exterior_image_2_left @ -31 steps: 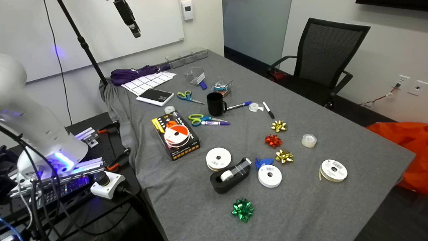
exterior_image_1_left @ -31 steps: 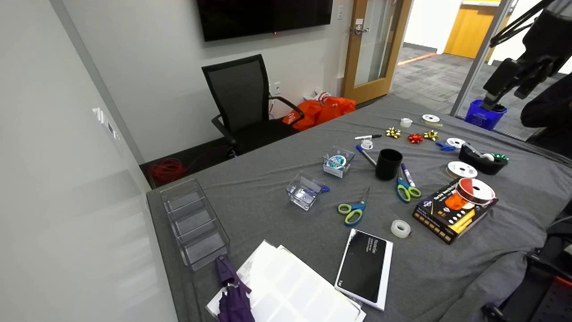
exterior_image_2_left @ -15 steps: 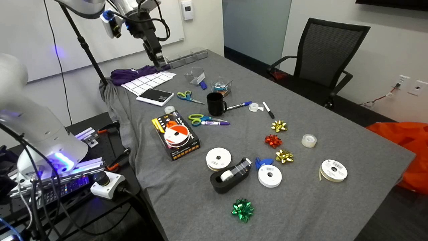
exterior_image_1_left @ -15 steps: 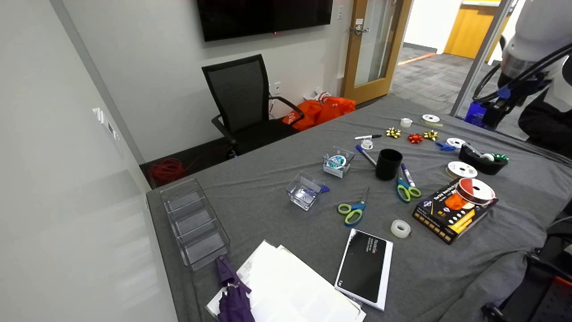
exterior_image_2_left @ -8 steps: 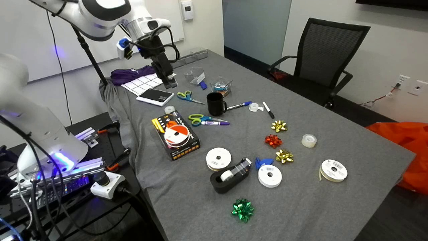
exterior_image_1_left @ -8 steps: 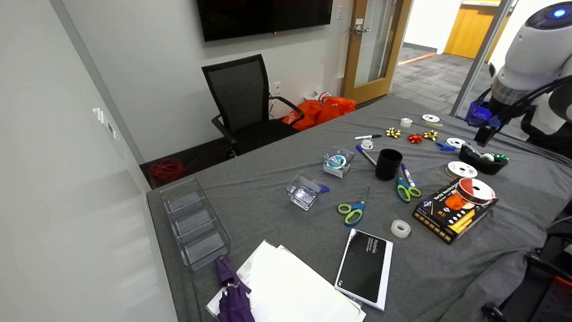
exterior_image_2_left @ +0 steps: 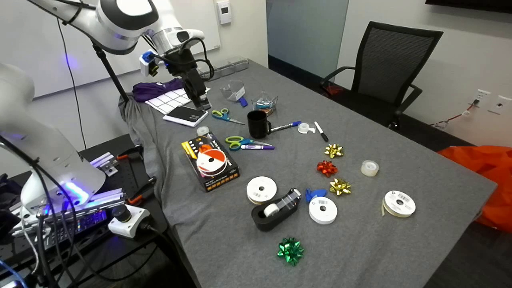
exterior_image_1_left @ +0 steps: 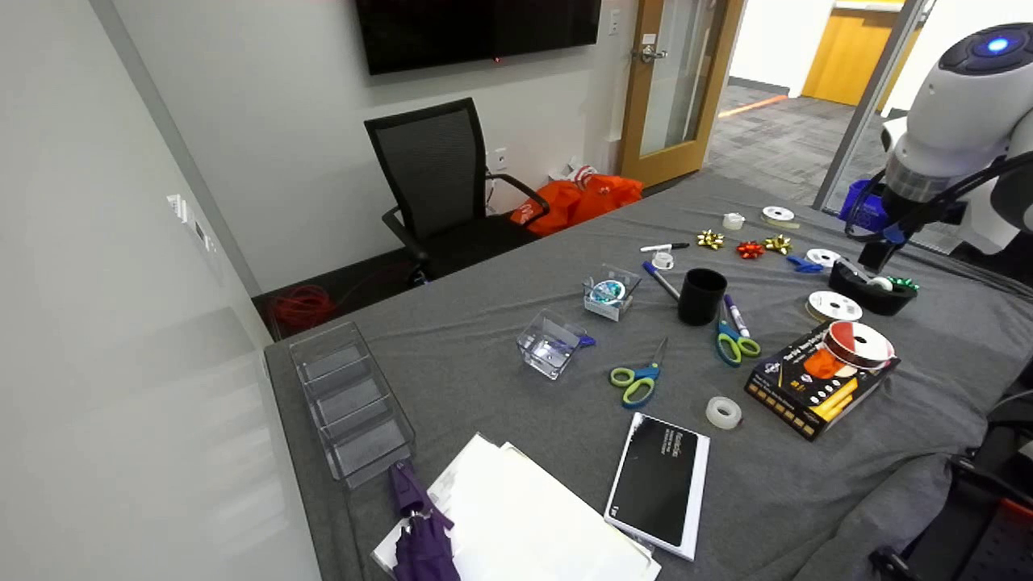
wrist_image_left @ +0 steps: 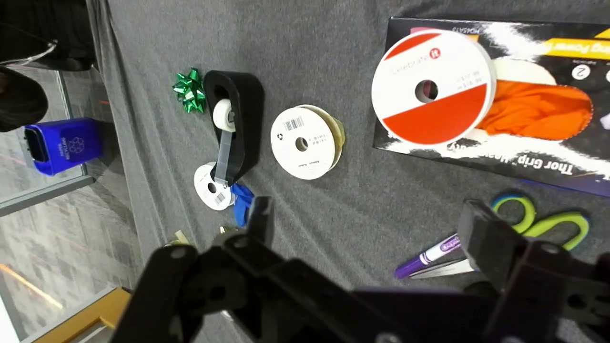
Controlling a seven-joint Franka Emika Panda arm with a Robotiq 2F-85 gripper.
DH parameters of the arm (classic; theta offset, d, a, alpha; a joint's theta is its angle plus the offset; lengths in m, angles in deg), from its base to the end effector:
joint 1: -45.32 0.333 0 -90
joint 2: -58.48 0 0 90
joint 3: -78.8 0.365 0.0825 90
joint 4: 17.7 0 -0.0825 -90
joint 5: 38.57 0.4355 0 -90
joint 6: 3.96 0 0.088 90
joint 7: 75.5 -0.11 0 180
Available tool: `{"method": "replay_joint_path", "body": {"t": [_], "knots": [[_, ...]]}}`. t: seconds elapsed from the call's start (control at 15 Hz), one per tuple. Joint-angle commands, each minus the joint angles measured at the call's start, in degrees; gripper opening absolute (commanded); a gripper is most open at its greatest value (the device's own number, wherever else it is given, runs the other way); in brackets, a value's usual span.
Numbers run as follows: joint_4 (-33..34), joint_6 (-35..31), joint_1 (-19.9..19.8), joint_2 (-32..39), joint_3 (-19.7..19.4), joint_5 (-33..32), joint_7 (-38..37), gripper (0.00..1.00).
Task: Put the circular object inside the container
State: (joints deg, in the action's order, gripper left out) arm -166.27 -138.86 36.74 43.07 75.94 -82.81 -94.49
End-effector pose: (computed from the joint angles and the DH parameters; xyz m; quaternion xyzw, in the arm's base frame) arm 0.4400 -0.0999 0.3648 0.9642 0.0098 0.0333 0.2629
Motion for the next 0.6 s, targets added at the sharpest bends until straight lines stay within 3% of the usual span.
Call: {"method": "replay_joint_path", "body": {"t": [0.0,0.27,0.53], "knots": [[0.12,-0.95,-0.89,4.25,1.14,-3.96,-5.56,1.0],[-1.13,-3.5,-0.56,10.22,0.36,-9.74,-14.92,1.0],[-0.99,-4.02,1.02,16.61,-0.34,-11.31,-22.15,1.0]]}}
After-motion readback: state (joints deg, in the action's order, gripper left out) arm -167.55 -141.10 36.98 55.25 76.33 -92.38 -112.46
